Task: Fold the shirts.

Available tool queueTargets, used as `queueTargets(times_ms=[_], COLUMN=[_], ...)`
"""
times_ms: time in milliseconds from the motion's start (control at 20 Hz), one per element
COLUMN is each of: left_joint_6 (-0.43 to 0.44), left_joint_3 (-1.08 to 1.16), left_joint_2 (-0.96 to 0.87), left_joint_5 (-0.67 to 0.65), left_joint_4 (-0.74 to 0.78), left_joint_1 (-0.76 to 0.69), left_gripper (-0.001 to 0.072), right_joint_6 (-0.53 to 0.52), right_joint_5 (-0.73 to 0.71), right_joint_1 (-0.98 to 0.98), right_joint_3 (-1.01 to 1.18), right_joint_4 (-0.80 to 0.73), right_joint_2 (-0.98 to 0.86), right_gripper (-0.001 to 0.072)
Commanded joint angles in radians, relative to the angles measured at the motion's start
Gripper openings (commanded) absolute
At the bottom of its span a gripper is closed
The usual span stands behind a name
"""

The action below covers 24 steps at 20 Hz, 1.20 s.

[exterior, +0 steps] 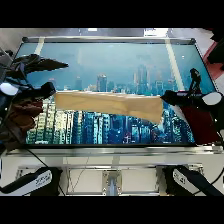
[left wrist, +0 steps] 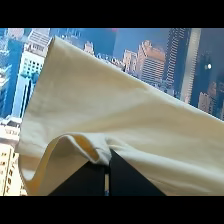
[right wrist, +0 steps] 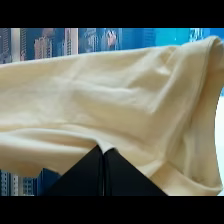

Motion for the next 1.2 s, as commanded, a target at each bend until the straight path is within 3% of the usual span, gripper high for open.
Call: queueTargets(times_ms=[0, 500, 750, 800, 850, 900, 1150], left_joint_6=[-0.029, -0.037, -0.020, -0.020, -0.020, -0.019, -0.013], left_joint_3=[0.093, 0.095, 0.095, 0.095, 0.095, 0.095, 0.153], left_joint_2=[-0.159, -0.294, -0.294, -0.294, -0.294, -0.294, -0.285], left_joint_5=[0.029, 0.064, 0.095, 0.121, 0.148, 0.176, 0.151], left_joint_4=[0.081, 0.128, 0.041, 0.009, -0.028, -0.069, -0.143], left_joint_1=[-0.048, -0.048, -0.048, -0.048, -0.048, -0.048, -0.047], left_gripper=[0.0008, 0.0008, 0.0022, 0.0082, 0.0294, 0.0434, 0.0446], right_joint_6=[-0.032, -0.032, -0.031, -0.031, -0.029, -0.028, -0.031], right_joint_5=[-0.086, -0.088, -0.138, -0.139, -0.138, -0.134, -0.087], right_joint_1=[0.000, 0.038, 0.080, 0.079, 0.079, 0.079, 0.076], right_joint_3=[0.126, 0.173, 0.174, 0.174, 0.174, 0.174, 0.174], right_joint_4=[-0.001, -0.017, -0.018, -0.006, -0.005, -0.005, -0.021], right_joint_2=[-0.165, -0.494, -0.536, -0.536, -0.536, -0.536, -0.468], right_gripper=[0.0020, 0.0020, 0.0021, 0.0022, 0.0022, 0.0022, 0.0050])
